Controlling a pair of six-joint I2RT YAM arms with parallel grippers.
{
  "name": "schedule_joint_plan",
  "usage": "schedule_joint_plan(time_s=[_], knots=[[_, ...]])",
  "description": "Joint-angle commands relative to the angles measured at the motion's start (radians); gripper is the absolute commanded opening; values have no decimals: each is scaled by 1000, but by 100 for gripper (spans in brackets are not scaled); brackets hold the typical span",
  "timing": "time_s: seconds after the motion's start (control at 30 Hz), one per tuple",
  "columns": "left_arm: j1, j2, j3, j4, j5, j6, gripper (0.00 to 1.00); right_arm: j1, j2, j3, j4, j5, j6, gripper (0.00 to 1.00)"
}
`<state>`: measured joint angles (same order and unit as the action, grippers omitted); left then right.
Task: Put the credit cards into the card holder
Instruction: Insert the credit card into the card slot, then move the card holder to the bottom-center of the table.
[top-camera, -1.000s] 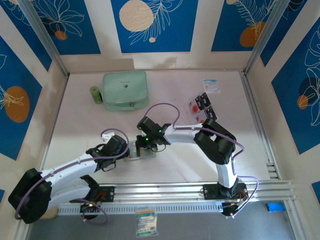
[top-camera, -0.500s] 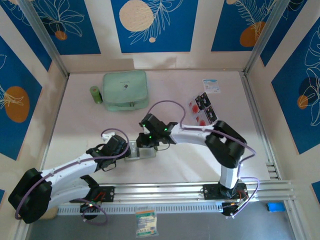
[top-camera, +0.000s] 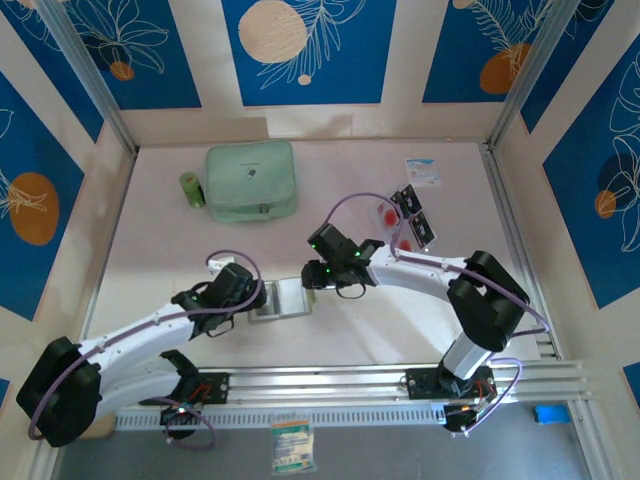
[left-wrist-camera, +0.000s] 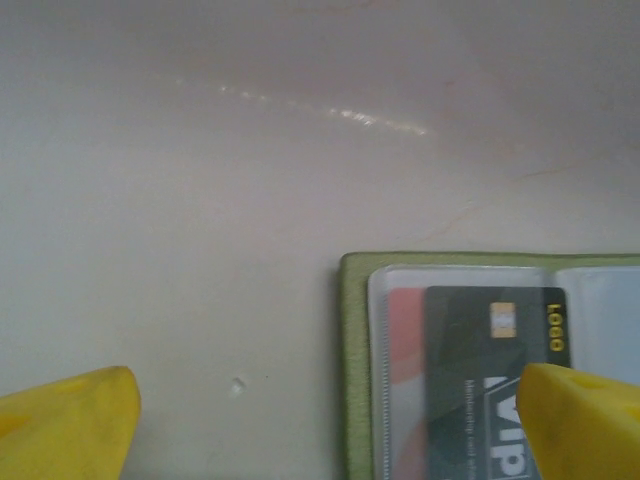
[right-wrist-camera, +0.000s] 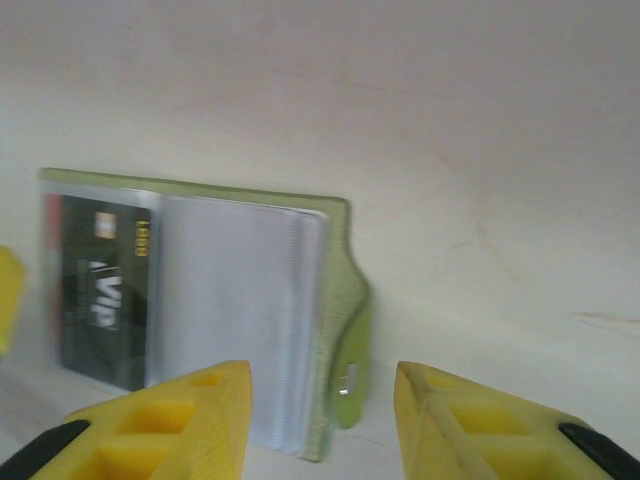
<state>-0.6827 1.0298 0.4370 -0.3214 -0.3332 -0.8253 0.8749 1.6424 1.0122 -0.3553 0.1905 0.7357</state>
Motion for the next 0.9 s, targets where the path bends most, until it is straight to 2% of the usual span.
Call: schedule_joint_plan(time_s=[0.0,0.17,0.23,0.3,0.47,0.87], knots=[[12,-2,41,-24,17,51,98,16,36,9,-54,57,-28,42],[12,17,71,-38,21,76,100,20,79,21,-39,46,-25,40],[11,25,78,-39,23,83,100,20,89,25,-36,45,-26,37],[12,32,85,-39,29,90,100,20,91,25,-39,50,-29,28],[12,56,104,-45,44,109,100,15,57,-5,-48,64,-46,0],[11,110,118,-17,97,117,100,-65,-92,-175,-47,66,-71,0]])
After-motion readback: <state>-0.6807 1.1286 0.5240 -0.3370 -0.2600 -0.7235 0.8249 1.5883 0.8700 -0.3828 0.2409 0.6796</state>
